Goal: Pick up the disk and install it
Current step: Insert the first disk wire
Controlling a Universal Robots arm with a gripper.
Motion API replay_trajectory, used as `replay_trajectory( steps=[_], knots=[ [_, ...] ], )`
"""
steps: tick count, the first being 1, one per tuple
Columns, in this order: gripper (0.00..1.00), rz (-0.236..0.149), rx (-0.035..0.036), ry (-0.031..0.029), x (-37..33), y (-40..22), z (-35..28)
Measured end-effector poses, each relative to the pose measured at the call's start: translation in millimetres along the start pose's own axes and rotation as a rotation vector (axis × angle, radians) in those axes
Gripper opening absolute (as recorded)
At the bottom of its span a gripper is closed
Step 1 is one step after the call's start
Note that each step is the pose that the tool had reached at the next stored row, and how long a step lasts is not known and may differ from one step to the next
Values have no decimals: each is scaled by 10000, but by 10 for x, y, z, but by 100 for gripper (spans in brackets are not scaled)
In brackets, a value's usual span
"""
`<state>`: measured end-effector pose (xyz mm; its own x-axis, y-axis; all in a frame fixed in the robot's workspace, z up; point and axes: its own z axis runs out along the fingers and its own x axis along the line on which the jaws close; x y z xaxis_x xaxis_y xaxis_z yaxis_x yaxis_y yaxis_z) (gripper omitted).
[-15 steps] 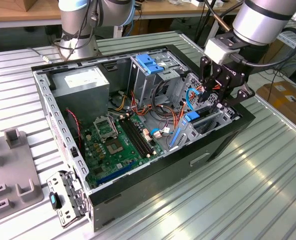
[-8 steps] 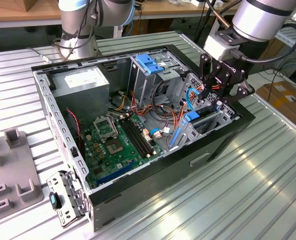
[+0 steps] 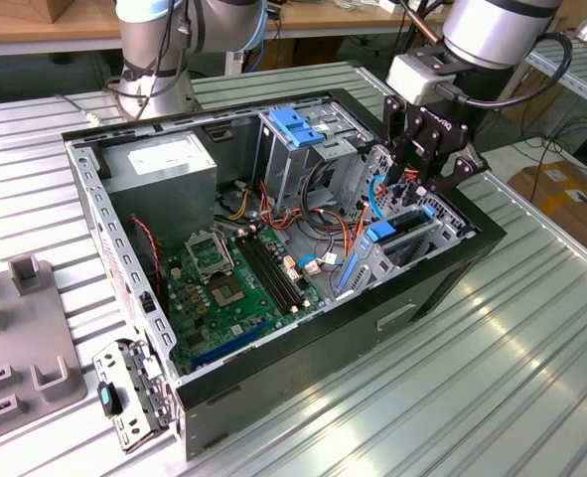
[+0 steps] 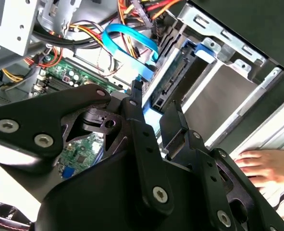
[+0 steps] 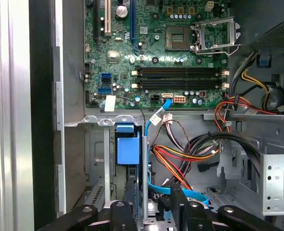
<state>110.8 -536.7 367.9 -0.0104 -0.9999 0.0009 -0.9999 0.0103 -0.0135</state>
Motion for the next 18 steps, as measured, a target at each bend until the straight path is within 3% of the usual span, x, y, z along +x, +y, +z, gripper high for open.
replay_trajectory(
  steps=[8, 12, 18],
  knots=[
    [43, 0, 0, -4, -115, -125, 4],
    [43, -5, 0, 6, -123, -183, 20],
    [43, -17, 0, 41, -116, -192, 57]
  ],
)
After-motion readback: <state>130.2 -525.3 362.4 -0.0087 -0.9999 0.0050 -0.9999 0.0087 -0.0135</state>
